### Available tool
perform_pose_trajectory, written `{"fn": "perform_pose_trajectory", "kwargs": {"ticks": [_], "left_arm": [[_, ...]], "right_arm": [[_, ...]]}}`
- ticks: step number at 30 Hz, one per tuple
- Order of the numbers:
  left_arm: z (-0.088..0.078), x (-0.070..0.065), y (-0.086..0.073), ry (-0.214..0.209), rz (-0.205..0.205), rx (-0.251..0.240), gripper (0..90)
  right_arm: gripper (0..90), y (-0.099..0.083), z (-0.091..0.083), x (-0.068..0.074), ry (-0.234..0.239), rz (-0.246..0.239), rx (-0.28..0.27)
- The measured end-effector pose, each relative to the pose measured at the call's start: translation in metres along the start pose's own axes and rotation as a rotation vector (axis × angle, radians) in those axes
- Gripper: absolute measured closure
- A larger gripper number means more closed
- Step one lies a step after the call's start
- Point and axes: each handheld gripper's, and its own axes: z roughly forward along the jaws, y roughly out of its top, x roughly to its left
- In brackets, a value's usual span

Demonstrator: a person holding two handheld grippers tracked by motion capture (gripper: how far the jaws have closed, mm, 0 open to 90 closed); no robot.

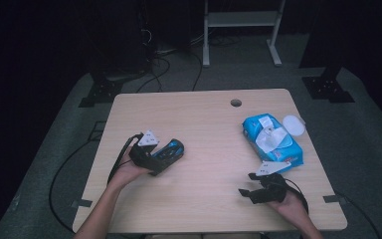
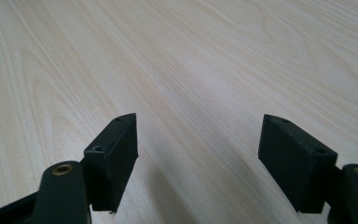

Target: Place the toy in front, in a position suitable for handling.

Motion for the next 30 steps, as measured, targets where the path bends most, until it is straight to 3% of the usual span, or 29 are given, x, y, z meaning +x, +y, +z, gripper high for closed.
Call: {"fn": "perform_pose_trajectory", "kwargs": {"ticks": [9,20,26,30], "left_arm": [[0.018,0.009,-0.008,-0.011,-0.039,0.066,8.8],[0.034,0.007,0.003,-0.025,0.029,0.218,9.3],[0.040,0.007,-0.001,-0.040,0.017,0.247,13.8],[0.040,0.009,-0.001,-0.061,-0.005,0.241,15.7]], "right_arm": [[27.3,0.000,0.001,0.001,0.004,-0.001,0.006],[27.3,0.001,0.002,0.002,0.007,-0.003,0.008],[27.3,0.000,0.002,0.001,0.007,-0.004,0.008],[27.3,0.000,0.002,0.002,0.007,-0.005,0.008]]}}
